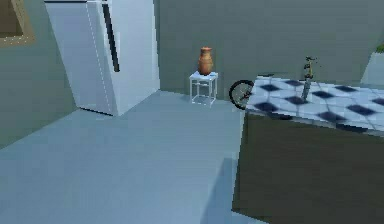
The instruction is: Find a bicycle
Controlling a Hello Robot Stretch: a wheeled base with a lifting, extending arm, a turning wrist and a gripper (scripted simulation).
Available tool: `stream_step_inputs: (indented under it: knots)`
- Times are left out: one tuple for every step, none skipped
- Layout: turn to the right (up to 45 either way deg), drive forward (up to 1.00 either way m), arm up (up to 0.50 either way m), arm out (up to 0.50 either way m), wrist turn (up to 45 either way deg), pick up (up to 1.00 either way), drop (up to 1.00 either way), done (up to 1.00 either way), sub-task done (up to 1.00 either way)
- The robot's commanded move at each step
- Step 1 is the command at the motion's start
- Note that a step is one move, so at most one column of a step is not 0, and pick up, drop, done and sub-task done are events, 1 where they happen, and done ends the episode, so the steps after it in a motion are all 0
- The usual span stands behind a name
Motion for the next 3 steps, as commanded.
stream_step_inputs:
  knots:
    - [27.0, 0.00, 0.00, 0.00, 0.0, 0.00, 0.00, 0.00, 0.00]
    - [0.0, 0.10, 0.00, 0.00, 0.0, 0.00, 0.00, 0.00, 0.00]
    - [-45.0, 0.00, 0.00, 0.00, 0.0, 0.00, 0.00, 0.00, 0.00]
